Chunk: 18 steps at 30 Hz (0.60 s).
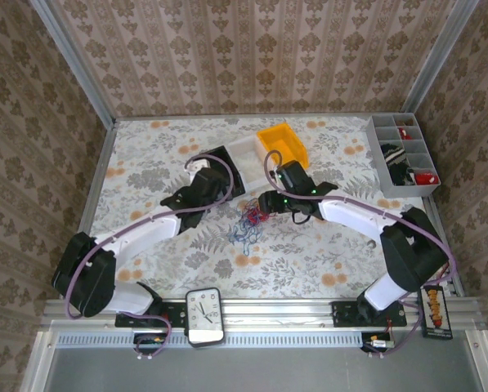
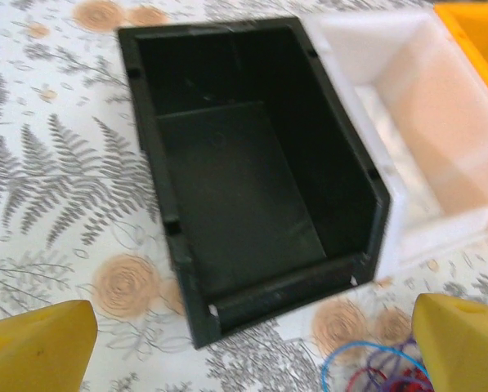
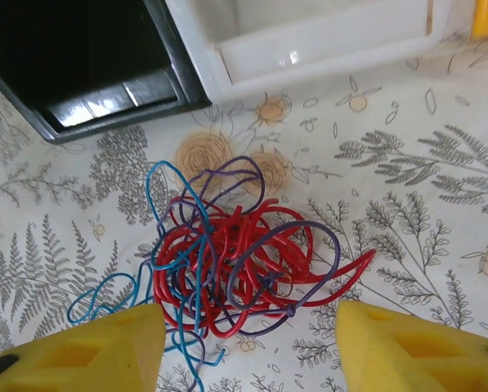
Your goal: Untangle the cables
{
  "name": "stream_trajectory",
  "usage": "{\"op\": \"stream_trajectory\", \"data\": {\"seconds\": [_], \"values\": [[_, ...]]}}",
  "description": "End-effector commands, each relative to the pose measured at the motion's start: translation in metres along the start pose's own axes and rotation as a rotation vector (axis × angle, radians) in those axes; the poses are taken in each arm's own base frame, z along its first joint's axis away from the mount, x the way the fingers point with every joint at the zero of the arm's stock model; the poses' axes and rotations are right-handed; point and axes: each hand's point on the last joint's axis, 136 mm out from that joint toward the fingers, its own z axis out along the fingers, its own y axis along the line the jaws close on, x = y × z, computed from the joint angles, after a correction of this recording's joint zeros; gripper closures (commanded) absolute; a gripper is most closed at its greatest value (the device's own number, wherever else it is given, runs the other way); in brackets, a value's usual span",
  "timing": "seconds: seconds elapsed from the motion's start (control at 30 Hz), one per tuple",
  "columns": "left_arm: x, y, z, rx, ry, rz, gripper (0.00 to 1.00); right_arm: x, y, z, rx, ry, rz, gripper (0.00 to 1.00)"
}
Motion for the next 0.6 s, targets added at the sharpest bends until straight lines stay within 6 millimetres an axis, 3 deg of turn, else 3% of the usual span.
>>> {"op": "stream_trajectory", "data": {"seconds": [0.0,0.33,0.57], "values": [[0.027,-0.009,0.004,0.032,0.075,0.078,0.0,0.001,0.007,0.006,-0.023,0.043,0.026,0.43],[0.04,-0.01,-0.007,-0.007,0.115,0.331,0.0,-0.01,0.005,0.026,-0.005,0.037,0.044,0.6],[0.068,-0.027,-0.017,0.186,0.176,0.457,0.0,-0.017,0.002,0.033,-0.018,0.051,0.05,0.95]]}}
